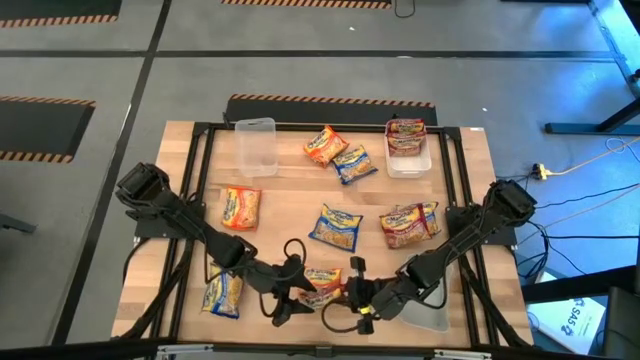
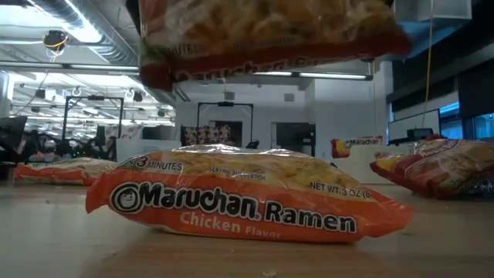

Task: Sort Maruchan noodles
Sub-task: Put the bottom red noodle pack into the white bin

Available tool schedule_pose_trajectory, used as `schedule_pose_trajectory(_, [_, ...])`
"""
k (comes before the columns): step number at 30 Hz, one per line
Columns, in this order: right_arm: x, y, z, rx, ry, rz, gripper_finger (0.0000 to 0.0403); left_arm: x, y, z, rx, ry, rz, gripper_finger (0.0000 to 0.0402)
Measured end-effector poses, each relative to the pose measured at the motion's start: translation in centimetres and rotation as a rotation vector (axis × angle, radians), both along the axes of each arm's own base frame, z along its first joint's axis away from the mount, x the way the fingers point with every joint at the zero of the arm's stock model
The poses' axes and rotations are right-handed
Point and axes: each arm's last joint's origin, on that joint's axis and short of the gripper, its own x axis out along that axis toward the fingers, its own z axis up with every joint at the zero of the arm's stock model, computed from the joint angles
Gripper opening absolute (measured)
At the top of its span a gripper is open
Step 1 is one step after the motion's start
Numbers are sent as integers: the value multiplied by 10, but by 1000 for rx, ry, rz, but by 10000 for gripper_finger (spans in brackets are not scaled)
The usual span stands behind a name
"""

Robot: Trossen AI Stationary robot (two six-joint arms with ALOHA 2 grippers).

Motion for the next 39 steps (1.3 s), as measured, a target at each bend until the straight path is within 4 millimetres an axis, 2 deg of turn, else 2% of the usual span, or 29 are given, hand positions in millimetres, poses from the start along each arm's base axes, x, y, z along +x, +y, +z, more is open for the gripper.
schedule_pose_trajectory(4, [3,-2,2,-21,-12,4,73,-1,-3,-7,33,28,10,269])
schedule_pose_trajectory(10, [9,2,18,-40,-57,28,72,-2,-4,-11,67,35,1,268])
schedule_pose_trajectory(14, [8,2,17,-45,-26,37,63,-3,0,-3,61,18,18,268])
schedule_pose_trajectory(19, [6,1,13,-38,17,35,27,-11,7,13,70,10,45,268])
schedule_pose_trajectory(22, [6,1,13,-32,11,35,5,-16,11,19,87,20,56,268])
schedule_pose_trajectory(27, [6,1,14,-47,-2,15,3,-28,12,26,143,35,65,268])
schedule_pose_trajectory(32, [3,-3,28,-62,-43,9,1,-44,5,34,219,9,103,268])
schedule_pose_trajectory(36, [-1,-7,39,-92,-78,-25,1,-56,-4,31,284,-17,151,268])
schedule_pose_trajectory(39, [-4,-11,48,-118,-115,-58,1,-66,-10,21,317,-35,187,268])
